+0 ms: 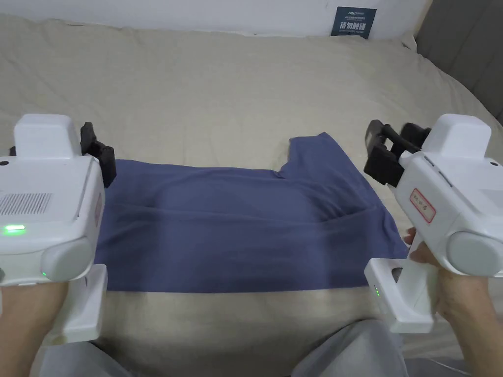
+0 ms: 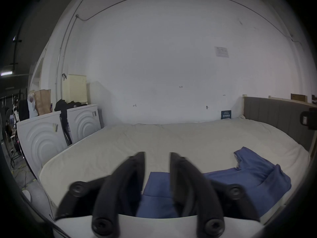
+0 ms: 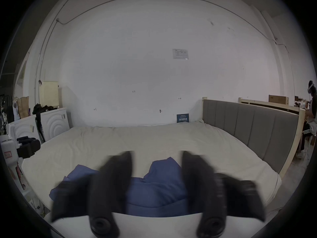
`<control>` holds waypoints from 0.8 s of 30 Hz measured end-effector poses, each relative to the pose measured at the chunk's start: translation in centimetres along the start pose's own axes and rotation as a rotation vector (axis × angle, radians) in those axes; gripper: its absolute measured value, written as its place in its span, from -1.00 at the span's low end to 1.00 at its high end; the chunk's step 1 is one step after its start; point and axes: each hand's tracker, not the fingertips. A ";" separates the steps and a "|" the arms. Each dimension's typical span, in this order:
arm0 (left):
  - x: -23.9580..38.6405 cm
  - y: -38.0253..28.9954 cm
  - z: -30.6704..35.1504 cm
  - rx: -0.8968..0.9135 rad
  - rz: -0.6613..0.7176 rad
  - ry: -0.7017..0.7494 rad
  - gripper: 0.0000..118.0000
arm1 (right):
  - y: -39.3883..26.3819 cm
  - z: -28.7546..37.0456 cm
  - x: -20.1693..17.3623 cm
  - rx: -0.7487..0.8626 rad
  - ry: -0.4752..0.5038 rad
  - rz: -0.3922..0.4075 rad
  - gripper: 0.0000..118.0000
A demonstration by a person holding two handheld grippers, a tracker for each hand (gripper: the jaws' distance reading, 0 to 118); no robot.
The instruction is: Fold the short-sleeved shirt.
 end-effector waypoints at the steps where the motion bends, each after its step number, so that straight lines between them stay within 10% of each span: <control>1: 0.1 0.0 -0.2 -0.005 0.004 -0.010 -0.91 | -0.1 -0.1 -0.3 -0.001 -0.002 0.008 -0.83; 15: -0.1 1.1 -13.2 -0.363 0.011 -0.179 -0.98 | -0.7 -4.1 -1.6 -0.102 0.047 -0.029 -0.98; 17: -0.8 1.0 -17.3 -0.455 0.040 -0.199 -0.56 | -0.9 -5.0 -1.6 -0.117 0.048 -0.032 -0.98; 20: -1.8 0.1 -23.4 -0.637 0.105 -0.203 0.86 | -1.2 -6.6 -1.3 -0.150 0.048 -0.038 -0.98; 24: -2.5 -1.8 -29.5 -0.758 0.056 -0.134 0.99 | -2.0 -8.7 -0.9 -0.192 0.032 -0.028 -0.97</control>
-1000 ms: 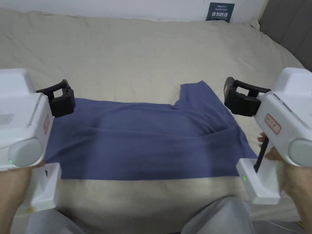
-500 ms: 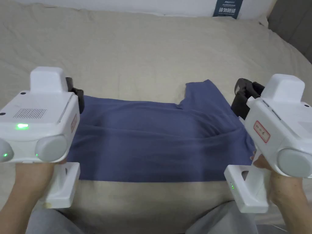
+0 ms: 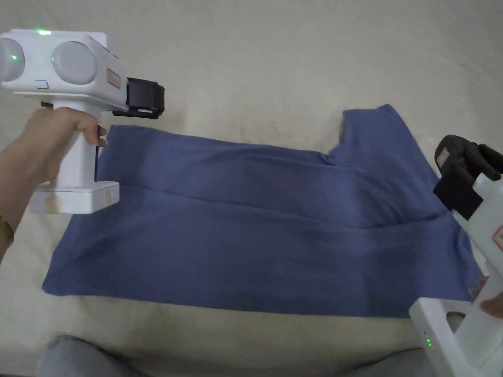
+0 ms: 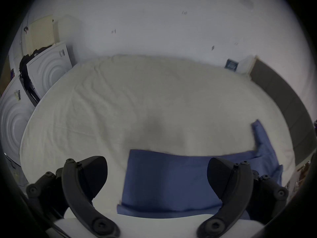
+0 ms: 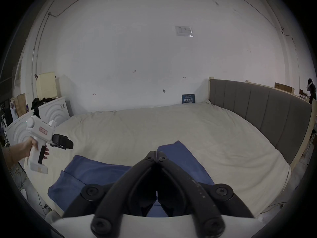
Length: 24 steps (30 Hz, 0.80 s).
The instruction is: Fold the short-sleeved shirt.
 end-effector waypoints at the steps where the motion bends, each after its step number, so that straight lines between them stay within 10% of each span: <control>1: -0.4 0.4 -1.3 -0.031 -0.007 0.005 0.99 | -0.2 -0.6 0.2 -0.012 -0.003 0.001 -0.97; 7: -2.5 0.4 -7.7 -0.181 0.048 0.060 0.83 | -1.6 -3.1 1.2 -0.082 -0.044 0.002 -0.97; 16: -1.3 -0.7 -8.7 -0.173 0.046 0.004 -0.95 | -2.0 -3.8 1.8 -0.119 -0.072 0.003 -0.97; 22: -1.9 -0.4 -5.8 -0.076 0.095 -0.019 -0.95 | 1.2 -5.7 3.5 -0.148 -0.085 0.011 -0.96; 24: -1.9 -0.2 -4.0 -0.033 0.069 -0.034 -0.95 | 2.8 -7.7 4.6 -0.177 -0.097 0.016 -0.64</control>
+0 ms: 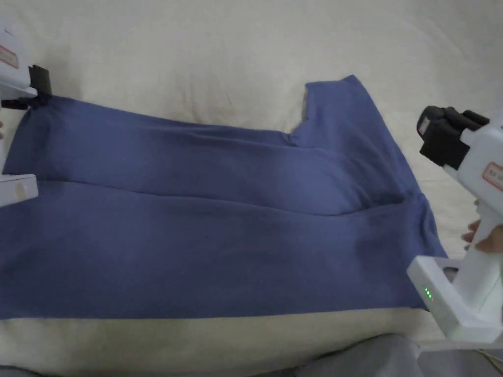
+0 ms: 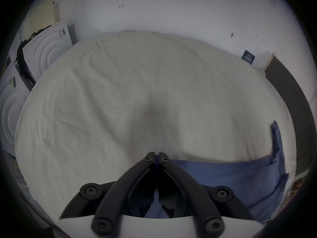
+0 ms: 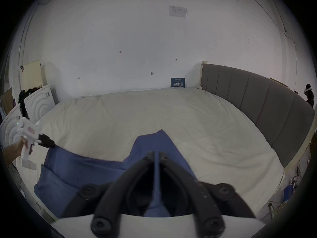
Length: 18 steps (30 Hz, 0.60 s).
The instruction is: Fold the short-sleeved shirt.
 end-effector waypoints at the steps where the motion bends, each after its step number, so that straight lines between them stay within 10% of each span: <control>1: 0.1 0.0 0.9 0.022 -0.012 -0.008 -0.95 | 1.0 -1.2 0.5 -0.055 0.010 0.008 -0.27; 3: -0.2 0.0 2.4 0.053 -0.010 -0.032 -0.95 | 2.6 -4.0 1.6 -0.114 0.031 -0.009 0.57; 6: -0.2 -0.2 3.8 0.074 0.002 -0.051 -0.95 | 4.0 -8.3 2.2 -0.238 -0.015 0.025 0.98; 14: -1.1 -1.1 4.2 0.075 0.015 -0.038 -0.95 | 1.2 -20.3 3.8 -0.525 -0.175 -0.011 0.95; 18: -1.1 -1.3 3.8 0.061 0.031 -0.031 -0.95 | -0.3 -22.6 4.0 -0.552 -0.150 -0.108 0.29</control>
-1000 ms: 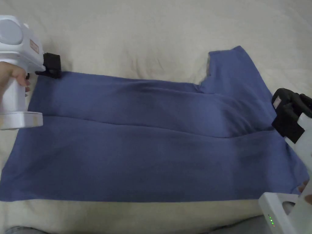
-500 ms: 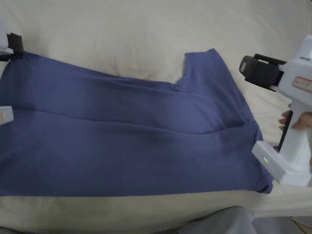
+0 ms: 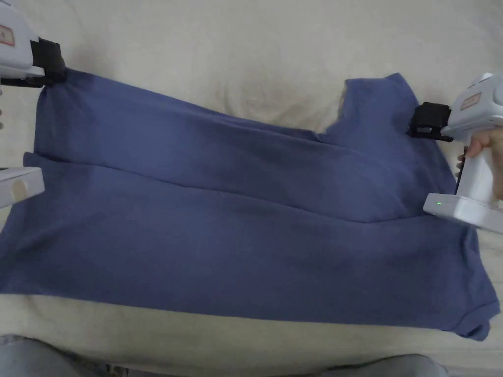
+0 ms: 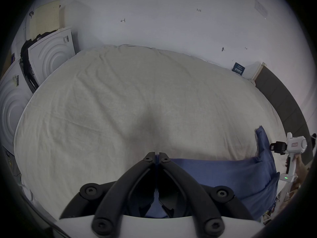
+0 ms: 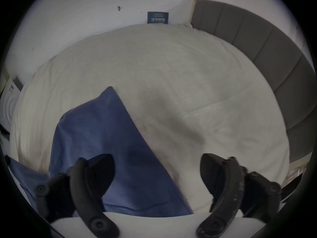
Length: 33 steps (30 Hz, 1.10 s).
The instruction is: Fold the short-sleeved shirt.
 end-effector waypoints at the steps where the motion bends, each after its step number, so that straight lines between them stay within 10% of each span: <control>1: 0.1 -0.1 -0.2 -0.002 -0.002 0.008 -0.95 | 0.0 -0.4 -0.1 -0.007 0.002 -0.001 -0.14; 4: 0.3 -0.4 -1.0 -0.004 0.005 0.022 -0.95 | -0.1 -0.2 -0.1 0.004 0.047 -0.011 -0.94; 15: -0.3 -1.2 5.1 0.055 0.011 -0.014 -0.95 | -2.0 11.6 3.6 0.200 0.200 0.032 -0.95; 27: -1.2 -13.1 14.2 0.094 0.073 -0.020 -0.90 | -18.1 20.3 11.2 0.281 0.266 -0.049 -0.94; 29: -1.9 -15.5 13.3 0.056 0.114 -0.006 -0.51 | -21.1 19.5 11.5 0.253 0.236 -0.065 -0.91; 31: -2.1 -17.8 12.9 0.030 0.141 0.030 0.34 | -23.6 18.7 11.7 0.227 0.214 -0.088 -0.38; 33: -2.5 -19.3 12.8 0.016 0.161 0.038 0.67 | -25.4 18.3 12.0 0.206 0.191 -0.090 0.29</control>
